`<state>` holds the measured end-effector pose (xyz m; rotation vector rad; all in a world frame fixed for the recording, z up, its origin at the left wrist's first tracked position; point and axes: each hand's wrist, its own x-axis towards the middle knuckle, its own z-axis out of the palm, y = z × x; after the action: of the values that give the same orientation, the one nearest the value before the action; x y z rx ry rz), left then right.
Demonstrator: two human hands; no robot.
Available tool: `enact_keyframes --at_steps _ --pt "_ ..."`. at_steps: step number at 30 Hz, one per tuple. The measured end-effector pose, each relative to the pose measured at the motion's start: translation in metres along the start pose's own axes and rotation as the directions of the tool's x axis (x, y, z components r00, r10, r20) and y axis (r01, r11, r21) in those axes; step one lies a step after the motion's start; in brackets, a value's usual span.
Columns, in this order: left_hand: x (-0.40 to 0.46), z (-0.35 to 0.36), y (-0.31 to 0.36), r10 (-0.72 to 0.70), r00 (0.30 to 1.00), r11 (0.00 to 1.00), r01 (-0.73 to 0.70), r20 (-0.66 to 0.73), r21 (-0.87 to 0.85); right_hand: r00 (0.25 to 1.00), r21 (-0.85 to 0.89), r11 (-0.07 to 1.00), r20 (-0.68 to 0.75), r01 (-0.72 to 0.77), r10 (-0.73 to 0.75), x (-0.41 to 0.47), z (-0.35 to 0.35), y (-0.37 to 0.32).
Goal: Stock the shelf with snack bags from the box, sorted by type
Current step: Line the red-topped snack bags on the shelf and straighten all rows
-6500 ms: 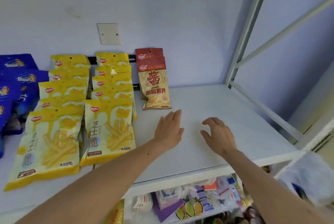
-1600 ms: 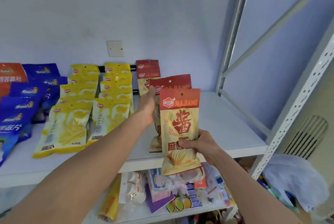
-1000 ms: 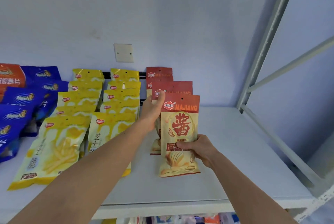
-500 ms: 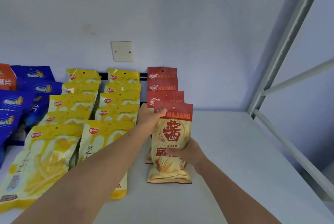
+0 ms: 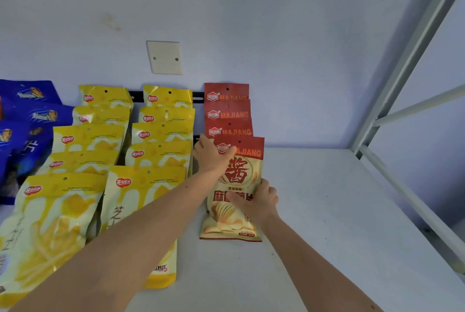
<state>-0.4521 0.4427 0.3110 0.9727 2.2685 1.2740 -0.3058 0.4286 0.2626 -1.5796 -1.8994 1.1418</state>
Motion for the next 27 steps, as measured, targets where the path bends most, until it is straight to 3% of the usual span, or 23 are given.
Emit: enact_keyframes --at_steps 5,8,11,20,27 --pt "-0.006 0.009 -0.013 -0.02 0.998 1.0 0.02 0.063 -0.006 0.999 0.107 0.994 0.038 0.021 -0.025 0.007 0.01 0.004" --pt "-0.004 0.01 -0.018 -0.003 0.997 0.995 0.01 0.072 -0.096 0.995 0.184 0.982 0.08 0.038 -0.054 0.016 0.015 0.012" --pt "-0.001 0.007 -0.019 0.006 0.997 0.993 0.003 0.079 -0.122 0.993 0.152 0.986 0.081 0.074 -0.087 0.02 0.017 0.008" --pt "-0.008 0.0 -0.02 0.02 0.997 1.0 -0.02 0.077 0.005 0.997 0.11 0.993 0.071 0.034 -0.042 0.008 0.005 -0.002" --pt "-0.03 -0.004 -0.015 0.156 0.987 0.96 -0.162 0.044 0.228 0.991 0.067 0.989 0.039 0.129 -0.132 -0.004 -0.017 0.014"
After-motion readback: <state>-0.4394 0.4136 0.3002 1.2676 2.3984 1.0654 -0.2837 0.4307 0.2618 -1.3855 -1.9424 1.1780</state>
